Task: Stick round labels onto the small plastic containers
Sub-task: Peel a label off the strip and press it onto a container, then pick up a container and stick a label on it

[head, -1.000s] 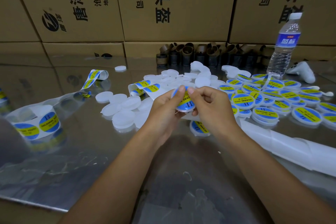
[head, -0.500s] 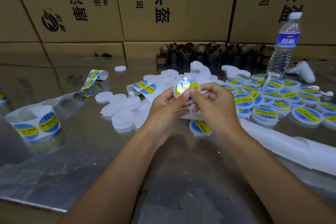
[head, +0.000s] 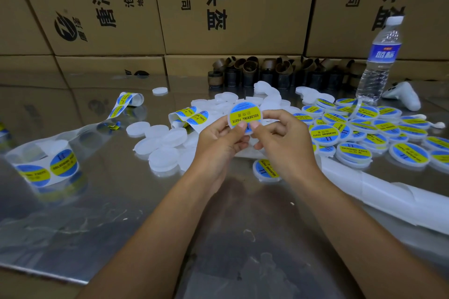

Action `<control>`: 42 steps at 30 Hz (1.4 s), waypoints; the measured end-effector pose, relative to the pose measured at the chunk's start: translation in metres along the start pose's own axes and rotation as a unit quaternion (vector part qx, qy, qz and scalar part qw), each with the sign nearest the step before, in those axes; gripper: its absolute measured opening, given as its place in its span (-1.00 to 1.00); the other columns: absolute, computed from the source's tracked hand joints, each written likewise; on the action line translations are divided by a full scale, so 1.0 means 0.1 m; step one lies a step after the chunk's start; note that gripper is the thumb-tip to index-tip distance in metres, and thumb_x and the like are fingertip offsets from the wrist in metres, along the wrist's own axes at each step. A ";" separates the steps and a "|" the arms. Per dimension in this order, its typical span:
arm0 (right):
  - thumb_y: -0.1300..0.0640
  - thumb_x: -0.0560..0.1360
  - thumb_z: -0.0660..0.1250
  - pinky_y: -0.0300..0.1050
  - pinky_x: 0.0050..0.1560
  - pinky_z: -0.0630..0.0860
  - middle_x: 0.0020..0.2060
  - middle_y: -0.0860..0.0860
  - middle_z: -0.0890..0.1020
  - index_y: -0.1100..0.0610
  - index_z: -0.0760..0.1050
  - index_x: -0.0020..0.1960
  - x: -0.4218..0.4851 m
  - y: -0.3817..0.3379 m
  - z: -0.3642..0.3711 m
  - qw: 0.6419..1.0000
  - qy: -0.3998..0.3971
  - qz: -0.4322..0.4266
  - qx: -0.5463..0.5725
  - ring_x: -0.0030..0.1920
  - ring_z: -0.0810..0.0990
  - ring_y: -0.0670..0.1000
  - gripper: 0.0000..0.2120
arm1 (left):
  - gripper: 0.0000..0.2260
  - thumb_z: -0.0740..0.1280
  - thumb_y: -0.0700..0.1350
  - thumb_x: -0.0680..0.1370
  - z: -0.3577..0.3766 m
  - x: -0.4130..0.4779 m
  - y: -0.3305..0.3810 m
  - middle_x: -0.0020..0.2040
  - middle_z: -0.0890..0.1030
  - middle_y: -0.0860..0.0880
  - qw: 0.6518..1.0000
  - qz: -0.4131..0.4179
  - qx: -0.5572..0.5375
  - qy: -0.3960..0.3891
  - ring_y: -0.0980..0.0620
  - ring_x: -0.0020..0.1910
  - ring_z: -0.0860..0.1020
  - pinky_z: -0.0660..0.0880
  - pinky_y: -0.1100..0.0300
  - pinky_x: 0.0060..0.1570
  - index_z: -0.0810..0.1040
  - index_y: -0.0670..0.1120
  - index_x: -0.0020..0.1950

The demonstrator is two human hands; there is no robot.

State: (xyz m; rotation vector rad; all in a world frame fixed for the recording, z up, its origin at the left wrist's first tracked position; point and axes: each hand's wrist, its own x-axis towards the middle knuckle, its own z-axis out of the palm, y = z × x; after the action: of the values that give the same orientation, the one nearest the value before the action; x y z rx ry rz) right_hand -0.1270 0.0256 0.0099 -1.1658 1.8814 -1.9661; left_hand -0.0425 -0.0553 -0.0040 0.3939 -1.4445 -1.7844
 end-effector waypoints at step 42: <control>0.15 0.49 0.25 0.03 0.03 0.37 0.12 0.21 0.55 0.13 0.44 0.19 0.31 0.34 -0.64 0.895 0.175 0.156 -0.380 0.16 0.47 0.25 -0.73 | -0.83 0.23 -0.14 0.60 -0.10 0.09 0.14 -0.48 0.55 0.08 0.971 -0.026 -0.092 0.221 0.16 -0.45 0.57 0.51 0.32 -0.39 0.57 -0.05 -0.14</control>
State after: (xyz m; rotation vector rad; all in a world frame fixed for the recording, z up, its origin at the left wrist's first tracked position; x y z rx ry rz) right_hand -0.2012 0.0498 -0.0011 -0.5642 2.9541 -1.3397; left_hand -0.0360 -0.0689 0.0080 0.6860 -0.9579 -1.7165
